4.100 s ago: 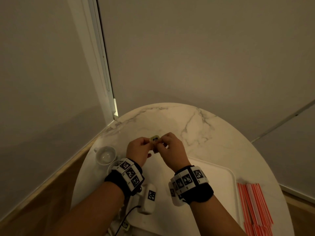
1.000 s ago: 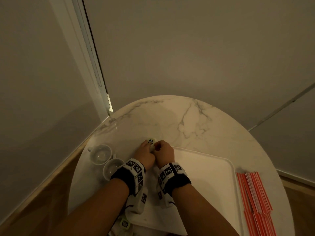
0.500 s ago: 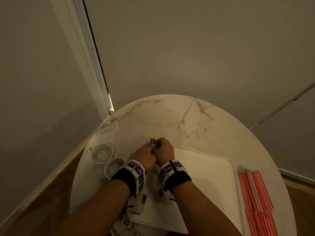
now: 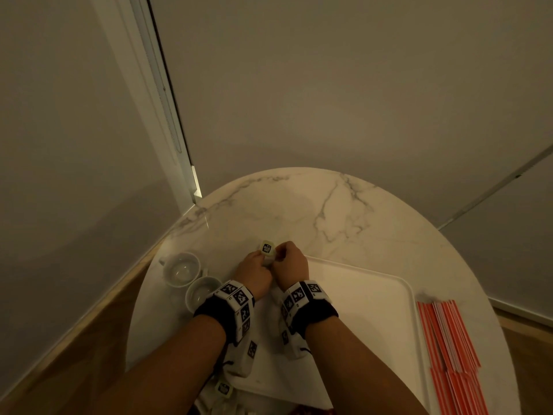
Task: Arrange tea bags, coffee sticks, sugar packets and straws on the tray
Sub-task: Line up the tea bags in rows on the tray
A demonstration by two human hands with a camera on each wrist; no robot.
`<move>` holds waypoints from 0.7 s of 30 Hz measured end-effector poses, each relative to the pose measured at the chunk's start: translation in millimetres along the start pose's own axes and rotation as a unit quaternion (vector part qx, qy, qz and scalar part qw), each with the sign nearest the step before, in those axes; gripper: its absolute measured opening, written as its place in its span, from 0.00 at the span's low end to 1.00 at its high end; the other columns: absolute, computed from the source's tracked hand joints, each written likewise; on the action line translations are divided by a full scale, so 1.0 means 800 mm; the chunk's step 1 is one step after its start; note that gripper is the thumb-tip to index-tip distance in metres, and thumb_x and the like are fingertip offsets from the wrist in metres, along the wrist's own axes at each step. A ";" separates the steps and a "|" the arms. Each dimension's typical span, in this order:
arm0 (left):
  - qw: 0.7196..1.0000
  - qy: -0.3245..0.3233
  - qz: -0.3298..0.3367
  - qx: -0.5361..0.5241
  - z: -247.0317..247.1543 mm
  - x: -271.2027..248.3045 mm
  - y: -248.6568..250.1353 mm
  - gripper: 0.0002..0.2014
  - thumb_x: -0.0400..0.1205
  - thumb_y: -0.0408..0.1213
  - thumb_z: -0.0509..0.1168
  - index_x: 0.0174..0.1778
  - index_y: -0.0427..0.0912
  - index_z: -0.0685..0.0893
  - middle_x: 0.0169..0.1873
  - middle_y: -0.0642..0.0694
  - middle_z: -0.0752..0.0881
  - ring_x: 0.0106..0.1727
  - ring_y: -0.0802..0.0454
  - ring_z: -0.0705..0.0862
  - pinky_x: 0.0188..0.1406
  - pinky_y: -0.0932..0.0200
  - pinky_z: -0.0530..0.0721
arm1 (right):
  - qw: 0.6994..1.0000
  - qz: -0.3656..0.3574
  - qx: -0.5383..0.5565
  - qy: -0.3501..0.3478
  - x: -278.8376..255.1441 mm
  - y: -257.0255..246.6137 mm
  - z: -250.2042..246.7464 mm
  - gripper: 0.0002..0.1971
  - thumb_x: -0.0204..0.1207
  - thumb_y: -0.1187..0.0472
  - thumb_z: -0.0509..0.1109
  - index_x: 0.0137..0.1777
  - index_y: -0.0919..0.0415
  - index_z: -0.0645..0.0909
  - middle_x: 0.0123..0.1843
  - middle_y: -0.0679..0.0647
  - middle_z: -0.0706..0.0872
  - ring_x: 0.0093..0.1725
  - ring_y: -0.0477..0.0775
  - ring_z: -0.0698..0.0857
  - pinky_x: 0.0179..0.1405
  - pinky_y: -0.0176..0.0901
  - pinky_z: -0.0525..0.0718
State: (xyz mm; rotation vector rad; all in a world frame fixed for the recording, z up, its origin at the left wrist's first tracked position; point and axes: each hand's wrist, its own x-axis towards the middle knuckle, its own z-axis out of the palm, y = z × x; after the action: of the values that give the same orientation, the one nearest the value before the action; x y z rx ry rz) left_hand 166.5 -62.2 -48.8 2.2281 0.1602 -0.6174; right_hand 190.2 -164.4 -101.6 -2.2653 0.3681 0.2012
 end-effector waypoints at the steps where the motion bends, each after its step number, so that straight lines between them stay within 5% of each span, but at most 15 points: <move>1: 1.000 0.001 0.000 -0.003 -0.001 -0.002 0.001 0.24 0.82 0.28 0.55 0.77 0.38 0.69 0.80 0.43 0.64 0.78 0.46 0.66 0.74 0.61 0.61 | 1.000 0.000 0.002 0.001 -0.001 0.000 -0.001 0.10 0.72 0.68 0.69 0.54 0.62 0.79 0.53 0.59 0.85 0.47 0.55 0.82 0.43 0.38 0.73; 7: 1.000 0.012 0.005 -0.010 -0.017 -0.020 0.003 0.24 0.82 0.29 0.56 0.77 0.37 0.70 0.78 0.42 0.68 0.77 0.45 0.68 0.73 0.60 0.64 | 1.000 -0.006 0.019 -0.010 -0.022 -0.002 -0.016 0.12 0.74 0.67 0.69 0.57 0.62 0.79 0.56 0.57 0.85 0.55 0.56 0.83 0.48 0.38 0.75; 10: 0.998 0.018 0.024 -0.054 -0.029 -0.043 0.002 0.20 0.81 0.30 0.58 0.70 0.41 0.79 0.70 0.44 0.79 0.70 0.45 0.76 0.69 0.54 0.72 | 0.999 -0.046 0.002 -0.018 -0.051 -0.003 -0.029 0.10 0.76 0.63 0.70 0.56 0.60 0.80 0.53 0.53 0.84 0.51 0.52 0.82 0.48 0.37 0.75; 13: 0.984 0.022 0.061 -0.165 -0.045 -0.084 -0.003 0.14 0.81 0.29 0.59 0.55 0.48 0.85 0.53 0.47 0.88 0.55 0.48 0.85 0.46 0.60 0.83 | 0.991 -0.109 -0.034 -0.063 -0.098 -0.009 -0.035 0.09 0.76 0.60 0.71 0.55 0.58 0.83 0.52 0.52 0.85 0.49 0.51 0.82 0.47 0.37 0.74; 15: 0.974 0.029 0.072 -0.211 -0.058 -0.112 -0.012 0.12 0.82 0.29 0.59 0.51 0.48 0.86 0.46 0.49 0.90 0.49 0.53 0.87 0.39 0.65 0.80 | 0.976 -0.166 -0.055 -0.131 -0.133 -0.015 -0.033 0.09 0.77 0.60 0.70 0.55 0.56 0.85 0.54 0.53 0.85 0.48 0.50 0.81 0.48 0.37 0.74; 18: 0.972 0.041 0.075 -0.217 -0.072 -0.144 -0.037 0.11 0.83 0.31 0.60 0.50 0.46 0.87 0.38 0.47 0.90 0.42 0.57 0.87 0.42 0.62 0.81 | 0.934 -0.243 -0.113 -0.237 -0.180 -0.021 -0.021 0.10 0.78 0.59 0.68 0.57 0.55 0.86 0.55 0.54 0.84 0.51 0.54 0.82 0.49 0.38 0.74; 21: 0.979 0.060 0.061 -0.183 -0.078 -0.166 -0.070 0.09 0.83 0.29 0.62 0.45 0.42 0.88 0.32 0.49 0.88 0.35 0.61 0.85 0.39 0.63 0.79 | 0.912 -0.279 -0.160 -0.254 -0.203 -0.021 -0.002 0.12 0.79 0.57 0.66 0.58 0.58 0.85 0.57 0.59 0.82 0.57 0.61 0.80 0.55 0.49 0.79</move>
State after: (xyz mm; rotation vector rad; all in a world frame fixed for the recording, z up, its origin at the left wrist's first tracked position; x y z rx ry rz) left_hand 56.7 32.5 12.0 1.9001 0.1806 -0.3539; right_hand 42.5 -123.1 -46.0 -2.4178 -0.6229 0.5640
